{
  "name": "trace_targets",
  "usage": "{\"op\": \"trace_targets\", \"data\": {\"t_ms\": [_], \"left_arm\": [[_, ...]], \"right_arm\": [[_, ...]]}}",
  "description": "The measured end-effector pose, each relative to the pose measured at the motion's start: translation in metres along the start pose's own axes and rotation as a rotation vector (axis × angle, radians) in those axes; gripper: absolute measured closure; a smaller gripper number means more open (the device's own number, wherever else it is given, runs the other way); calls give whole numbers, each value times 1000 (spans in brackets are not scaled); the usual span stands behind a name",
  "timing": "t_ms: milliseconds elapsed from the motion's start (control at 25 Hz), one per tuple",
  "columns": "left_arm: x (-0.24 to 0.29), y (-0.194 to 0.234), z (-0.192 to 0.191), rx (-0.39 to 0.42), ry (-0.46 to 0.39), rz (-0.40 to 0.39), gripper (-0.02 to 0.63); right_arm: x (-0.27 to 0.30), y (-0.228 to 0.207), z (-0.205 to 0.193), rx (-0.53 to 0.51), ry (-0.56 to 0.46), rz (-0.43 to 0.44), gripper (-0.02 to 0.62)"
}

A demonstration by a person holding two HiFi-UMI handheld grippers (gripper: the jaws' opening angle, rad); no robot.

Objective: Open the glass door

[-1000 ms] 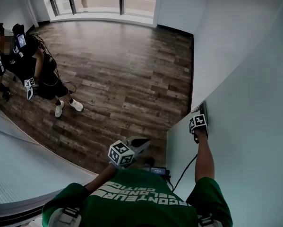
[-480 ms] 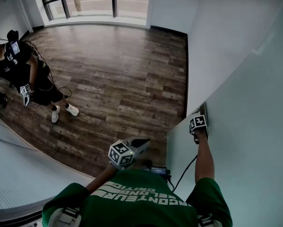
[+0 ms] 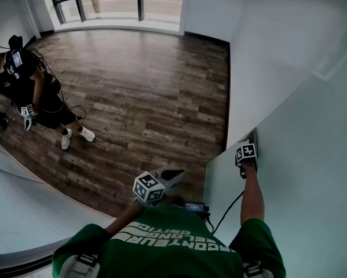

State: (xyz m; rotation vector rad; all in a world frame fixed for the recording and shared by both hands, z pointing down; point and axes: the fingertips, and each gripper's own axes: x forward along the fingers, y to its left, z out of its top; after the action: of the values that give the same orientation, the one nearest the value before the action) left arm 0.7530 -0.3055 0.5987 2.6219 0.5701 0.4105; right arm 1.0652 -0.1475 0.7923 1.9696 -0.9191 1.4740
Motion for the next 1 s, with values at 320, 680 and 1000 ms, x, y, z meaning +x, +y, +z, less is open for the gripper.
{"op": "trace_targets", "data": {"t_ms": [320, 680, 1000], "left_arm": [[6, 0, 4, -15, -10, 17, 589], [8, 1, 2, -18, -17, 35, 591], [11, -8, 7, -25, -24, 38, 589]], "right_arm": [[-3, -24, -1, 31, 3, -9, 603], [-5, -35, -4, 49, 1, -3, 603], [-6, -37, -2, 43, -2, -2, 603]]}}
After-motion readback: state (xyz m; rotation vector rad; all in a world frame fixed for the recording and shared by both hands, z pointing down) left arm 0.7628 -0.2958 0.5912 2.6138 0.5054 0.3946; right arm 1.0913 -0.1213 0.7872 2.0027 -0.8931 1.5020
